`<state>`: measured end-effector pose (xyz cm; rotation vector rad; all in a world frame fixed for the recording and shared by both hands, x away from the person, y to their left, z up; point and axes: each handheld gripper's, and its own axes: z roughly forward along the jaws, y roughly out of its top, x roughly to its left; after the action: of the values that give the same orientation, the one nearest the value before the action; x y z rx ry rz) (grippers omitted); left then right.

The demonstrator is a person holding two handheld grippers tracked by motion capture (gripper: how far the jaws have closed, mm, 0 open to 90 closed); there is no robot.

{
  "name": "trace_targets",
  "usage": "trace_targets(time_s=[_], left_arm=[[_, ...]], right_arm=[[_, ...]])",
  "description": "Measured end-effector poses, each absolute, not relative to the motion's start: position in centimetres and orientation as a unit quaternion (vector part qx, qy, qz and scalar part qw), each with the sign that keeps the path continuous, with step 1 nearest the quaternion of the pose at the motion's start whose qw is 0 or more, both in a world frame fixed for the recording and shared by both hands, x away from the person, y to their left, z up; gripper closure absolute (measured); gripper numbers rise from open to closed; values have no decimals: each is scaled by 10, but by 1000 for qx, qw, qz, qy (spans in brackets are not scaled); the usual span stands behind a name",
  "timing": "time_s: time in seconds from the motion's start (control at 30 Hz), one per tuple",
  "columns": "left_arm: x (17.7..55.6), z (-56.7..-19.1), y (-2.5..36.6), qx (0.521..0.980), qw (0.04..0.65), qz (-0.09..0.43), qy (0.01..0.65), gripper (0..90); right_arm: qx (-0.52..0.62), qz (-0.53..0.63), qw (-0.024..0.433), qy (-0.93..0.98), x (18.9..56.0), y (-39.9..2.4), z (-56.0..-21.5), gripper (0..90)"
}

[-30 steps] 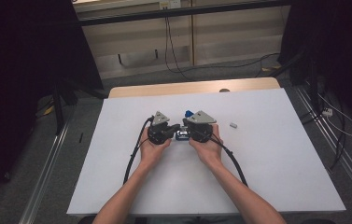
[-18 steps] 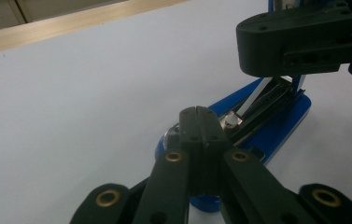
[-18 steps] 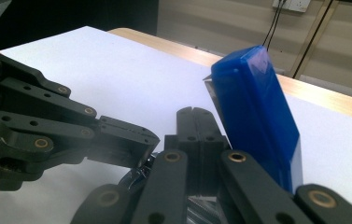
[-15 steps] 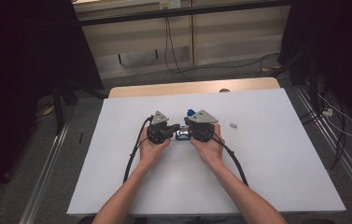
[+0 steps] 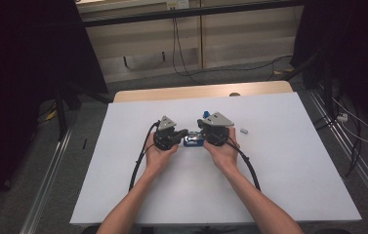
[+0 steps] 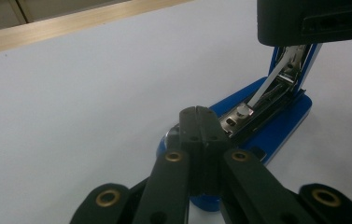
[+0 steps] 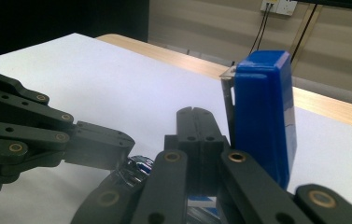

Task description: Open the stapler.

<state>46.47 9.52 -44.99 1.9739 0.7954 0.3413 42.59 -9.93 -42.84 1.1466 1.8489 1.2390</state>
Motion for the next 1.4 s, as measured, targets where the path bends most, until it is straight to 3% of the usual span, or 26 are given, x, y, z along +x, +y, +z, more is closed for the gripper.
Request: trace_targets(time_s=[1.4], left_arm=[[465, -449, 96, 809, 469, 140, 324, 900]], right_arm=[[439, 470, 337, 688, 424, -109, -423, 900]])
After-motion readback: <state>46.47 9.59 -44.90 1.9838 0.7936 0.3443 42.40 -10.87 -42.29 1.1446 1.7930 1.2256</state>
